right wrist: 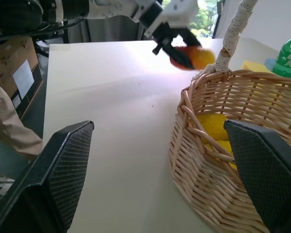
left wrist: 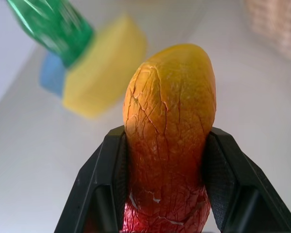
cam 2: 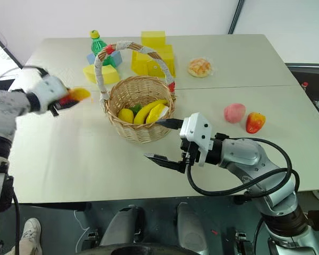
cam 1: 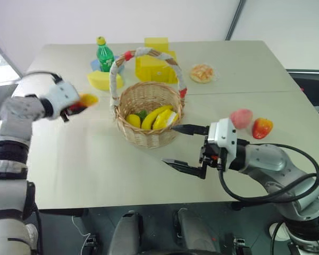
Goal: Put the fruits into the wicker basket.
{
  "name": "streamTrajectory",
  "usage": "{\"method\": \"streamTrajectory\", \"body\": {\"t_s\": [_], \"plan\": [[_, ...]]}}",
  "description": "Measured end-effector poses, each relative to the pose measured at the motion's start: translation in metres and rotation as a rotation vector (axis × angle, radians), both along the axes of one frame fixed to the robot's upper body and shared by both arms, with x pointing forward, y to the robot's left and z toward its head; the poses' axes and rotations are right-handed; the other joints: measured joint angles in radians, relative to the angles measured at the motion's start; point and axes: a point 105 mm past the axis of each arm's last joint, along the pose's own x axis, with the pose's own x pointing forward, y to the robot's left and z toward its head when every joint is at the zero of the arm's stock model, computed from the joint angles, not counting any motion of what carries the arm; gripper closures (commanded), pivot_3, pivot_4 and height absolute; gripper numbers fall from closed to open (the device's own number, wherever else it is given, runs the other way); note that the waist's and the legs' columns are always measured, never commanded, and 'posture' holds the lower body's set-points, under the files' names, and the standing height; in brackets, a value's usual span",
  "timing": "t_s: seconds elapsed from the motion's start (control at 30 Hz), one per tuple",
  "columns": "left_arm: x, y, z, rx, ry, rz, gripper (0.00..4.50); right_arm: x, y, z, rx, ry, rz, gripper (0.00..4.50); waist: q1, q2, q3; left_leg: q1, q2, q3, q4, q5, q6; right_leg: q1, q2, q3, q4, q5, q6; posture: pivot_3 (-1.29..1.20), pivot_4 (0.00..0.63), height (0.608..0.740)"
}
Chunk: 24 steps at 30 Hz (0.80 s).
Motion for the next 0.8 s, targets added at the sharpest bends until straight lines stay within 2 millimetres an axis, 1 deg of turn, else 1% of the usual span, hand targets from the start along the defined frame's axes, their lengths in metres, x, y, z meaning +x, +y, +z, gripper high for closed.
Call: {"method": "streamTrajectory", "body": {"t_s": [0.07, 0.1, 0.13, 0.17, 0.2, 0.23, 0.33, 0.43, 0.47, 0.57, 0.6, 0.7, 0.73, 0.8], "plan": [[-0.03, -0.017, 0.025, -0.118, -0.009, -0.101, 2.85, 0.005, -0.005, 0.001, -0.013, -0.005, -0.015, 0.0, 0.003, 0.0, 0.0, 0.001, -0.001, 0.0, 0.0, 0.0, 0.0, 0.001, -0.001, 0.0, 0.0, 0.0, 0.0, 0.0, 0.15, 0.74], [-0.042, -0.029, 0.031, -0.149, 0.0, -0.157, 2.85, 0.008, -0.008, 0.002, -0.018, -0.007, -0.023, 0.0, 0.003, 0.0, 0.0, 0.002, -0.001, 0.0, 0.0, 0.0, 0.0, 0.001, -0.001, 0.0, 0.0, 0.0, 0.0, 0.0, 0.15, 0.74], [-0.057, -0.048, 0.035, -0.173, 0.014, -0.233, 2.85, 0.011, -0.011, 0.003, -0.021, -0.008, -0.031, 0.0, 0.008, 0.0, 0.0, 0.003, -0.001, -0.001, 0.0, 0.0, 0.0, 0.004, -0.001, 0.0, 0.0, 0.0, 0.0, 0.0, 0.15, 0.74], [-0.066, -0.064, 0.037, -0.198, 0.03, -0.289, 2.85, 0.013, -0.013, 0.005, -0.02, -0.017, -0.036, 0.0, 0.013, 0.0, 0.0, 0.004, -0.001, -0.002, 0.0, 0.0, 0.0, 0.006, -0.001, -0.001, -0.001, 0.0, 0.0, 0.0, 0.15, 0.74], [-0.07, -0.074, 0.038, -0.215, 0.035, -0.32, 2.85, 0.015, -0.014, 0.007, -0.019, -0.024, -0.038, 0.0, 0.016, 0.0, 0.0, 0.004, -0.002, -0.003, 0.001, 0.0, 0.0, 0.006, -0.002, -0.001, -0.001, 0.0, 0.0, 0.0, 0.15, 0.74], [-0.075, -0.09, 0.039, -0.236, 0.037, -0.359, 2.85, 0.016, -0.015, 0.009, -0.02, -0.033, -0.04, 0.0, 0.018, 0.0, 0.0, 0.005, -0.002, -0.003, 0.001, 0.0, 0.0, 0.007, -0.001, -0.001, -0.001, 0.0, 0.0, 0.0, 0.15, 0.74], [-0.073, -0.136, 0.039, -0.308, 0.041, -0.45, 2.85, 0.02, -0.02, 0.011, -0.028, -0.045, -0.056, 0.0, 0.021, -0.001, 0.0, 0.005, -0.005, -0.002, 0.002, 0.0, 0.0, 0.008, 0.0, -0.001, -0.001, 0.0, 0.0, 0.0, 0.15, 0.74], [-0.061, -0.17, 0.036, -0.354, 0.038, -0.464, 2.85, 0.023, -0.023, 0.012, -0.034, -0.054, -0.077, 0.0, 0.019, -0.001, -0.001, 0.005, -0.005, -0.002, 0.001, 0.0, 0.0, 0.006, 0.002, 0.0, -0.001, 0.0, 0.0, 0.0, 0.15, 0.74], [-0.056, -0.176, 0.033, -0.351, 0.042, -0.451, 2.85, 0.023, -0.024, 0.012, -0.034, -0.056, -0.082, 0.0, 0.013, -0.001, -0.001, 0.004, -0.005, -0.002, 0.001, 0.0, 0.0, 0.006, 0.002, 0.0, -0.001, 0.0, 0.0, 0.0, 0.15, 0.74], [-0.042, -0.182, 0.018, -0.351, 0.082, -0.407, 2.85, 0.025, -0.028, 0.014, -0.032, -0.064, -0.111, 0.0, 0.001, -0.001, 0.0, 0.004, -0.003, -0.001, 0.0, 0.0, 0.0, 0.003, 0.004, 0.002, 0.0, 0.0, 0.0, 0.0, 0.15, 0.74], [-0.039, -0.184, 0.015, -0.37, 0.092, -0.404, 1.8, 0.026, -0.03, 0.014, -0.033, -0.065, -0.123, 0.0, 0.002, -0.001, 0.0, 0.004, -0.003, -0.001, 0.0, 0.0, 0.0, 0.003, 0.004, 0.002, 0.0, 0.0, 0.0, 0.0, 0.15, 0.74], [-0.033, -0.184, 0.011, -0.4, 0.11, -0.385, 0.43, 0.025, -0.037, 0.011, -0.055, -0.065, -0.169, 0.0, 0.008, -0.001, 0.0, 0.004, -0.003, -0.001, 0.0, 0.0, 0.0, 0.004, 0.003, 0.001, 0.0, 0.0, 0.0, 0.0, 0.15, 0.74], [-0.031, -0.182, 0.01, -0.397, 0.103, -0.378, 0.09, 0.026, -0.041, 0.01, -0.068, -0.064, -0.194, 0.0, 0.008, -0.001, 0.0, 0.004, -0.004, -0.001, 0.0, 0.0, 0.0, 0.004, 0.003, 0.002, 0.0, 0.0, 0.0, 0.0, 0.15, 0.74], [-0.031, -0.18, 0.011, -0.395, 0.089, -0.38, 0.09, 0.031, -0.057, 0.005, -0.116, -0.061, -0.282, 0.0, 0.01, -0.001, 0.0, 0.004, -0.004, -0.001, 0.001, 0.0, 0.0, 0.004, 0.002, 0.002, 0.0, 0.0, 0.0, 0.0, 0.15, 0.74]]}}
